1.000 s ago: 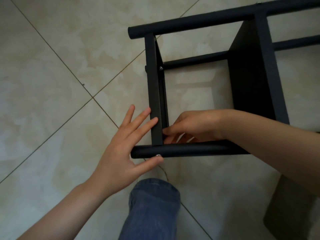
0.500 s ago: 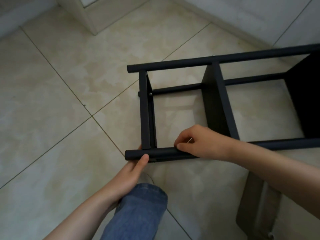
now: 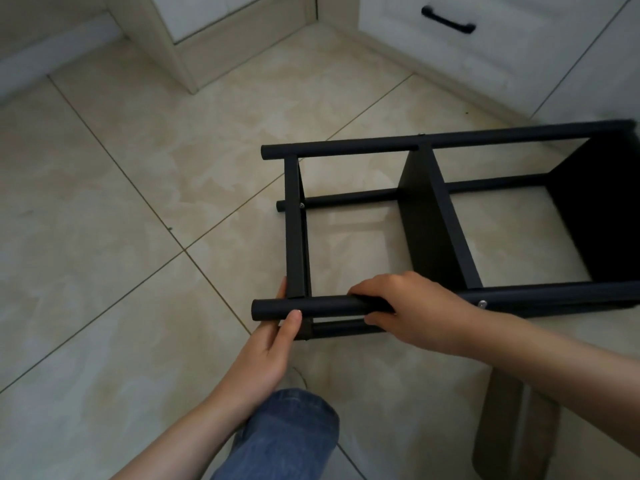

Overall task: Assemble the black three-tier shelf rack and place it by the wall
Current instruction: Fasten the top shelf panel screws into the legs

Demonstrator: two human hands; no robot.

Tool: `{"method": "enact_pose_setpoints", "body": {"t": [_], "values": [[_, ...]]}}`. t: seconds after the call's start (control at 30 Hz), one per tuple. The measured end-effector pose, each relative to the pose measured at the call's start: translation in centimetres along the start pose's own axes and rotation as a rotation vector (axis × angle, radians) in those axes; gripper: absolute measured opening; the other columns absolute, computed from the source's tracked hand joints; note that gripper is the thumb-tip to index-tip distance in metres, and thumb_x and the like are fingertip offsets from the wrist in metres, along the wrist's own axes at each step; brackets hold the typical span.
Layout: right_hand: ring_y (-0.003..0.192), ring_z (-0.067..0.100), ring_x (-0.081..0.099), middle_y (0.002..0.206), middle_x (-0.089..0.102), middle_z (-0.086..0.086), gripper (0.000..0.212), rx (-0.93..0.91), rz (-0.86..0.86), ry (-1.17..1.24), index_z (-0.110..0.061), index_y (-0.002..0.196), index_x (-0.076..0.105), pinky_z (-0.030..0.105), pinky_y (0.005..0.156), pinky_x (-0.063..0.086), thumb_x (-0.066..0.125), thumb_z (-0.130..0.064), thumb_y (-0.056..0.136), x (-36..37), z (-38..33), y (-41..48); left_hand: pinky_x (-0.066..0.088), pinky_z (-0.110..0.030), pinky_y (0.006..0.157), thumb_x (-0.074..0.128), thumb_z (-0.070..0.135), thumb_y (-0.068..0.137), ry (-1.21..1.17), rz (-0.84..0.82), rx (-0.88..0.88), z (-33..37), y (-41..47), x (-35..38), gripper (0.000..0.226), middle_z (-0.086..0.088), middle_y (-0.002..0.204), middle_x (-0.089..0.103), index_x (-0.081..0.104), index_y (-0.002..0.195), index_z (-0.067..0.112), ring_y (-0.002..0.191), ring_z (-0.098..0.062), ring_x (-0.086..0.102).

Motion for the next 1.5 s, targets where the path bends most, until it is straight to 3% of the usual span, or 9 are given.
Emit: {"method": "enact_pose_setpoints", "body": {"t": [0.1,0.23,0.43,0.7,0.8,0.9,1.13,1.33,1.5], "values": [[0.092,0.006,0.059,0.103,0.062,-0.014,0.028,-0.004,0.027,-0.028,-0.04,0.123,0.057,0.037,0.085,0.055,0.058,-0.03,0.098,-0.5,-0.5,-0.4,0.029,0.012,0.079,0.039,0.075,0.072,-0.03,0.04,0.0,0.5,-0.2,-0.4,0.096,0.028,0.133,0.048,0.032,0.156,0.029,0.1,0.042,0.037],[0.092,0.009,0.059,0.102,0.061,-0.012,0.028,0.007,0.076,-0.088,-0.038,0.126,0.056,0.036,0.084,0.055,0.056,-0.029,0.099,-2.3,-1.7,-1.3,0.031,0.01,0.082,0.041,0.076,0.073,-0.046,0.078,-0.002,2.6,-0.4,-0.9,0.08,0.017,0.152,0.045,0.034,0.148,0.047,0.124,0.016,0.045],[0.094,0.023,0.059,0.106,0.057,-0.001,0.05,0.123,0.167,-0.368,-0.029,0.133,0.042,0.043,0.079,0.056,0.063,-0.009,0.093,-6.3,-4.3,-2.9,0.031,0.003,0.084,0.04,0.08,0.074,-0.043,0.082,0.096,9.2,-0.8,-2.4,0.053,0.064,0.112,0.04,0.029,0.125,0.076,0.102,0.043,0.032],[0.073,0.011,0.057,0.092,0.05,-0.008,0.042,0.086,0.441,-0.223,-0.035,0.121,0.039,0.026,0.059,0.05,0.058,-0.009,0.095,-13.0,-6.5,-5.7,0.028,-0.027,0.106,0.045,0.078,0.079,0.009,0.12,0.296,20.2,-1.0,-4.8,0.078,0.05,0.114,0.043,0.031,0.151,0.053,0.13,0.006,0.037],[0.075,0.006,0.056,0.092,0.054,-0.009,0.035,0.047,0.536,-0.164,-0.038,0.115,0.04,0.021,0.061,0.048,0.059,-0.016,0.096,-15.6,-7.5,-6.1,0.035,-0.026,0.101,0.046,0.076,0.076,0.033,0.16,0.354,24.8,-1.3,-6.0,0.067,0.035,0.113,0.054,0.043,0.14,0.056,0.116,0.004,0.05],[0.088,0.015,0.061,0.1,0.06,-0.003,0.034,0.037,0.582,-0.094,-0.034,0.12,0.043,0.028,0.074,0.052,0.06,-0.016,0.096,-18.3,-8.9,-6.3,0.035,-0.017,0.075,0.049,0.073,0.082,0.068,0.173,0.397,29.4,-2.1,-7.1,0.037,0.028,0.094,0.057,0.055,0.113,0.054,0.087,0.009,0.051],[0.088,0.011,0.056,0.107,0.059,-0.005,0.041,-0.027,0.7,0.139,-0.027,0.133,0.048,0.009,0.064,0.036,0.062,-0.016,0.096,-22.7,-12.5,-7.7,0.036,-0.011,0.07,0.056,0.053,0.098,0.211,0.296,0.609,38.8,-5.6,-9.2,0.021,0.021,0.095,0.065,0.063,0.106,0.035,0.091,0.006,0.057],[0.101,0.015,0.063,0.11,0.065,-0.005,0.038,-0.059,0.771,0.413,-0.032,0.123,0.053,0.03,0.081,0.05,0.067,-0.013,0.093,-22.0,-14.3,-9.7,0.044,-0.021,0.07,0.058,0.054,0.096,0.378,0.37,0.695,42.0,-9.3,-8.3,0.027,0.01,0.086,0.068,0.065,0.088,0.03,0.09,-0.007,0.064],[0.098,0.013,0.066,0.104,0.067,-0.007,0.035,-0.067,0.765,0.538,-0.034,0.118,0.058,0.043,0.092,0.055,0.069,-0.013,0.092,-19.6,-15.1,-12.0,0.041,-0.05,0.11,0.068,0.055,0.088,0.401,0.427,0.771,40.9,-12.5,-6.8,0.029,0.007,0.101,0.069,0.068,0.092,0.026,0.107,-0.018,0.063]]}}
Point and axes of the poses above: each hand's wrist, its own y-axis towards the middle knuckle, its own x-axis out of the palm, z = x × y, the point moved 4 cm from there along y, towards the middle knuckle
